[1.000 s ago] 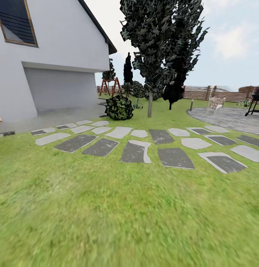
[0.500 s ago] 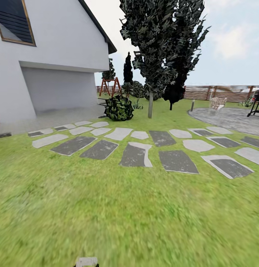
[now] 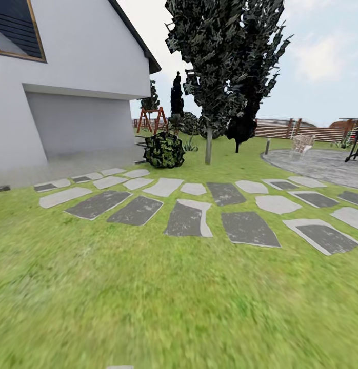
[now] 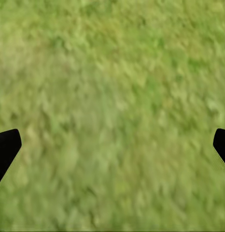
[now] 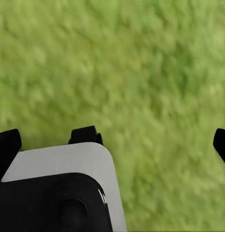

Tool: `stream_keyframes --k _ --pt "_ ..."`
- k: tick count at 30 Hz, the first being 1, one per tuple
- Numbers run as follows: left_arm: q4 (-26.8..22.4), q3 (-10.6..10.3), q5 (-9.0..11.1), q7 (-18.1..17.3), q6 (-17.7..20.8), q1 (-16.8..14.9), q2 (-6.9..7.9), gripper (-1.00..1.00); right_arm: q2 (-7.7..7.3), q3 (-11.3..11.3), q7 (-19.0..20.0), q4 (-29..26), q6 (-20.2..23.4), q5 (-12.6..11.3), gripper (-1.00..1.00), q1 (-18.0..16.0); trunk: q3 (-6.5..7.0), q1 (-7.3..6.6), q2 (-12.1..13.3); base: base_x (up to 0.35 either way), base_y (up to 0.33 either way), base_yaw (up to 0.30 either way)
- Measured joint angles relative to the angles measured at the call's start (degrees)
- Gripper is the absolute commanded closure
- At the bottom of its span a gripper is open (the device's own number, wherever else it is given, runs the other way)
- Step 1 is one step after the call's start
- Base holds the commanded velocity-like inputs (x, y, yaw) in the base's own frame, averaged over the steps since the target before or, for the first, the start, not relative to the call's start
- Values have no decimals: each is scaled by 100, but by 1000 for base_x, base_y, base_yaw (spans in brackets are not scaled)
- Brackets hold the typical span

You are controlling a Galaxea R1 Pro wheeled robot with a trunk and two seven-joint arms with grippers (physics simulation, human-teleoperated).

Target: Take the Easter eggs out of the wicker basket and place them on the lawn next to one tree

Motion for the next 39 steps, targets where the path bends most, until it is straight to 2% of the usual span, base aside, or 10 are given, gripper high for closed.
stream_keyframes --k 8,26,28,31,33,39 --pt "15 0 15 -6 -7 -1 -9 -100 2 8 0 -1 -8 5 -100 0 0 0 0 327 0 -102" --pt "146 -8 23 -8 -16 -1 -24 -100 -11 5 18 -4 -27 6 -100 1 37 0 0 331 0 -290" --pt "146 -8 23 -8 -16 -2 -24 -100 -29 2 21 -11 -239 6 -100 -2 39 0 0 331 0 -300" --pt "146 -8 23 -8 -16 -2 -30 -100 -39 -26 -2 -4 -1096 0 -100 2 39 0 0 331 0 -300" --pt "146 -8 23 -8 -16 -2 -29 -100 -41 -50 -11 0 -1507 -2 -100 1 39 0 0 331 0 -300" --pt "151 -8 23 -8 -24 -2 -32 -100 -40 -61 -16 50 -1689 -10 -100 3 39 0 0 331 0 -300"
